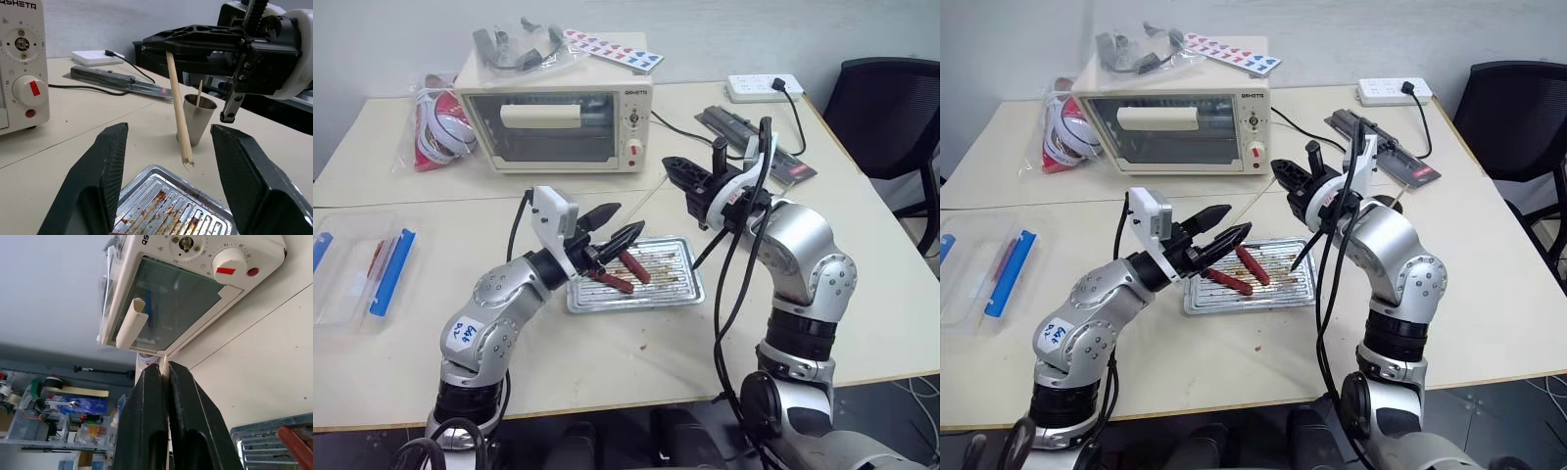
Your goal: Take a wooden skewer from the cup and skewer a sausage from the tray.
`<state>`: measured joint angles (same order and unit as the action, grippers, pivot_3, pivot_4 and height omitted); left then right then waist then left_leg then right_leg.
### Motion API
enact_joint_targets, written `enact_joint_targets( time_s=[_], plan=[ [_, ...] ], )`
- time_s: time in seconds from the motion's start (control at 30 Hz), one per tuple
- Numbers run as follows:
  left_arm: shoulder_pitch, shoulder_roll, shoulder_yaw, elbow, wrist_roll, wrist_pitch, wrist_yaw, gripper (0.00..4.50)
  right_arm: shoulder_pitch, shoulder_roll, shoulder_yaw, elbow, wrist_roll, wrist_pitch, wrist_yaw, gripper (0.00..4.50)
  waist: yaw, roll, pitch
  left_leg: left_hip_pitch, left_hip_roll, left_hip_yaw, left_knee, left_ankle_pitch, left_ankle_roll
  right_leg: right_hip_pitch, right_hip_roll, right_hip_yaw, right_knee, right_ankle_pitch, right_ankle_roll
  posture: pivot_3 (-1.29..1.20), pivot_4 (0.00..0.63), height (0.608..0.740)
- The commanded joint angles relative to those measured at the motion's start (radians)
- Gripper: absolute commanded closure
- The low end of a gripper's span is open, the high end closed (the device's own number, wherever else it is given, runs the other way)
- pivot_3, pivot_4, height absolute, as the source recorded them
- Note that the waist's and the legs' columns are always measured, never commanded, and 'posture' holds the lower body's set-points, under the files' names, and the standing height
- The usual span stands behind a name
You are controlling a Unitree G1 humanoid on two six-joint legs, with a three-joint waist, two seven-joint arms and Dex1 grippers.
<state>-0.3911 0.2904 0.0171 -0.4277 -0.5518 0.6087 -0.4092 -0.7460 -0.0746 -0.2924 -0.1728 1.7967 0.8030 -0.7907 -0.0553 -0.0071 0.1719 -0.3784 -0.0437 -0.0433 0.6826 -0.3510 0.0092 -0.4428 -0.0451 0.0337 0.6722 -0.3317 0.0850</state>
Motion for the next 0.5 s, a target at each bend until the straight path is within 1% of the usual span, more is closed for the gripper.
enact_joint_targets(
  time_s=[0.03, 0.2, 0.3, 0.47, 0.5],
  plan=[
    [-0.029, -0.012, -0.011, 0.001, 0.011, -0.032, -0.005, 1.66, 0.001, -0.02, 0.026, -0.02, 0.041, -0.035, 0.018, 4.5, 0.001, 0.0, 0.0, 0.0, 0.0, 0.0, 0.0, 0.0, 0.0, 0.0, 0.0, 0.0, 0.0, 0.0, 0.0, 0.0, 0.15, 0.74],
    [-0.041, -0.033, -0.024, 0.014, 0.018, -0.043, -0.001, 1.66, 0.002, -0.034, 0.055, -0.022, 0.051, -0.067, 0.024, 4.5, 0.001, 0.0, 0.0, -0.001, 0.0, 0.0, 0.0, 0.0, 0.0, 0.0, 0.0, 0.0, -0.001, 0.0, 0.0, 0.0, 0.15, 0.74],
    [-0.04, -0.049, -0.029, 0.014, 0.023, -0.05, 0.011, 2.15, 0.001, -0.04, 0.069, -0.023, 0.053, -0.083, 0.028, 4.5, 0.001, 0.0, 0.0, -0.001, 0.0, 0.0, 0.0, 0.0, 0.0, 0.0, 0.0, 0.0, -0.002, 0.0, 0.0, 0.0, 0.15, 0.74],
    [-0.037, -0.064, -0.03, 0.011, 0.035, -0.053, 0.029, 3.37, -0.001, -0.046, 0.084, -0.024, 0.056, -0.104, 0.033, 4.5, 0.001, 0.0, 0.0, -0.001, 0.0, 0.0, 0.0, 0.0, 0.0, 0.0, 0.0, 0.0, -0.002, 0.0, 0.0, 0.0, 0.15, 0.74],
    [-0.037, -0.066, -0.029, 0.01, 0.037, -0.054, 0.033, 3.53, -0.001, -0.048, 0.086, -0.025, 0.057, -0.108, 0.034, 4.5, 0.001, 0.0, 0.0, -0.001, 0.001, 0.0, 0.0, 0.0, 0.0, 0.0, 0.0, 0.0, -0.002, 0.0, 0.0, 0.0, 0.15, 0.74]
  ],
)
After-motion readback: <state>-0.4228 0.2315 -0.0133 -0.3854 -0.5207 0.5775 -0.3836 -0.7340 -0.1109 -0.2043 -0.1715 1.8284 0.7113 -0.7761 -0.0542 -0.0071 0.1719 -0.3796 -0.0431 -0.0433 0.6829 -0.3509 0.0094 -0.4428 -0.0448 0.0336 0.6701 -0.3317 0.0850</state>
